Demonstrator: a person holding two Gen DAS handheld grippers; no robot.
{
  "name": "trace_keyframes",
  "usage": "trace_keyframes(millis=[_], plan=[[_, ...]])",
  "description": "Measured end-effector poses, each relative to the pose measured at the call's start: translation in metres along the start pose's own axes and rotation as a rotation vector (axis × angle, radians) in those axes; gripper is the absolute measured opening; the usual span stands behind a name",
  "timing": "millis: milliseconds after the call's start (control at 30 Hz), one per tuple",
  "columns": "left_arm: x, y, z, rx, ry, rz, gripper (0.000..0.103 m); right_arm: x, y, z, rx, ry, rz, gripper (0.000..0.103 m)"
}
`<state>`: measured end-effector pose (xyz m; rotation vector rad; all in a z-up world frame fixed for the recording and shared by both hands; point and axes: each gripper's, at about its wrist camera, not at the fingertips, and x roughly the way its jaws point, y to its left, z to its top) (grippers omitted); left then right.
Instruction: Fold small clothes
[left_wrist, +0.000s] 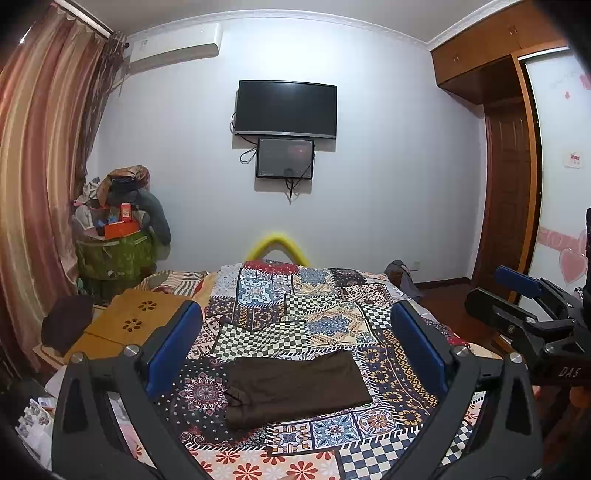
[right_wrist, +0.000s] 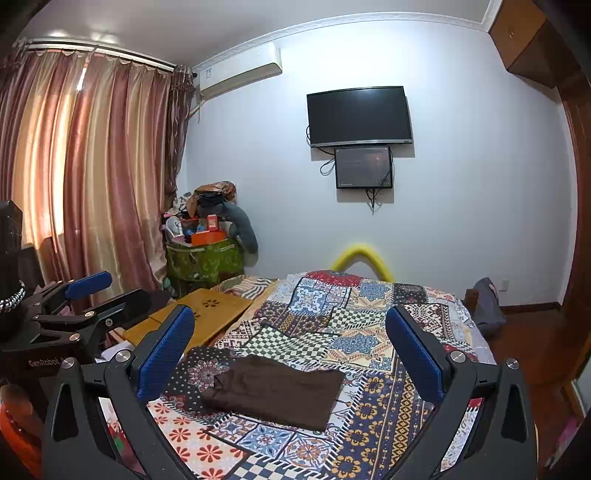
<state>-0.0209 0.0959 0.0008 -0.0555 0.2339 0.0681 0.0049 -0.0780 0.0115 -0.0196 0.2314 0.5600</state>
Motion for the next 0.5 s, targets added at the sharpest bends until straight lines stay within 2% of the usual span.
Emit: trace_keyframes(millis=[100, 500], plan=[[0.0000, -0.0008, 0.0006, 0.007, 0.006, -0.024, 0.103, 0.0013, -0.0001, 0.0001, 0.001, 0.003, 0.004, 0.103], [-0.0039, 0.0012, -0.0043, 0.012, -0.008, -0.002, 0.103, 0.0058, 0.0029, 0.0003, -0.008, 0.014, 0.011, 0.103]])
